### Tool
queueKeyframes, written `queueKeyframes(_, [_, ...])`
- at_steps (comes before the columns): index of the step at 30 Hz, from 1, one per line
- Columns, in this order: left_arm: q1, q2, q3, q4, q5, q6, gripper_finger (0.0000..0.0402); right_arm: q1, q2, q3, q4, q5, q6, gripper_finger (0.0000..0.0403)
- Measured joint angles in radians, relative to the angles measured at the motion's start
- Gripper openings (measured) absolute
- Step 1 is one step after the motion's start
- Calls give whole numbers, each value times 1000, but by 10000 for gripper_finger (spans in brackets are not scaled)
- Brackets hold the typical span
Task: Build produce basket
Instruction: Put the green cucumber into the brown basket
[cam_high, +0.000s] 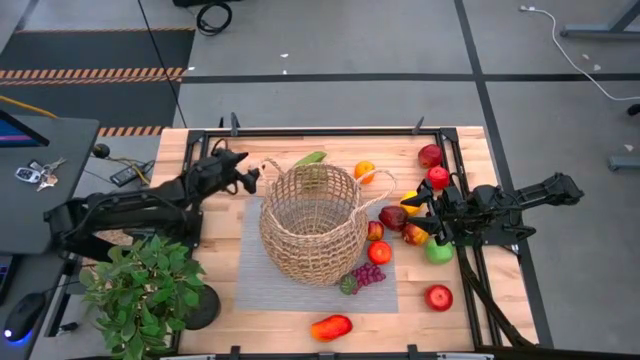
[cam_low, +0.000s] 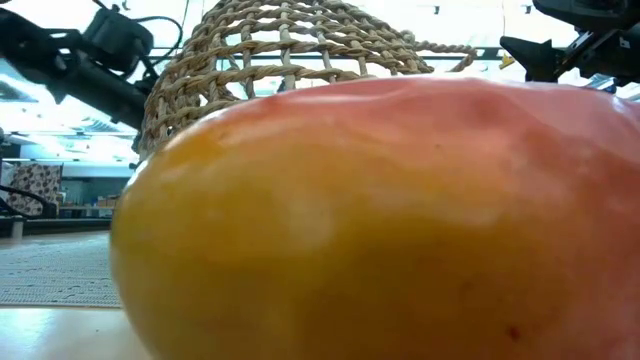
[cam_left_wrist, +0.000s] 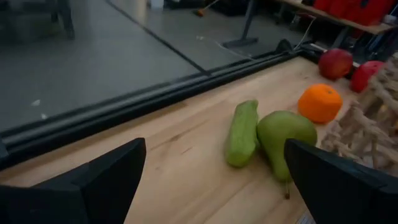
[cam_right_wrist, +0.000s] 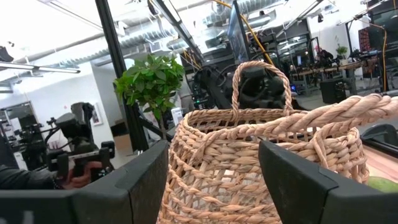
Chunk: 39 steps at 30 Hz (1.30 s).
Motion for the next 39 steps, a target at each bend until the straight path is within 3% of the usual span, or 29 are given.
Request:
queueKeyframes(4, [11,20,26,-35,84,-15,389,0,0,0,0,0,0,255])
queueKeyframes(16, [13,19,27,-110,80,-30,389,0,0,0,0,0,0,255])
queueKeyframes(20, [13,20,27,-61,49,-13,389,0,0,0,0,0,0,255])
queueKeyframes(29, [17,20,27,92,-55,188,389,0,0,0,0,0,0,255])
queueKeyframes(35, [121,20,28,68,-73,190,389,0,0,0,0,0,0,255])
queueKeyframes(39, [203,20,28,73,-75,270,389,0,0,0,0,0,0,255])
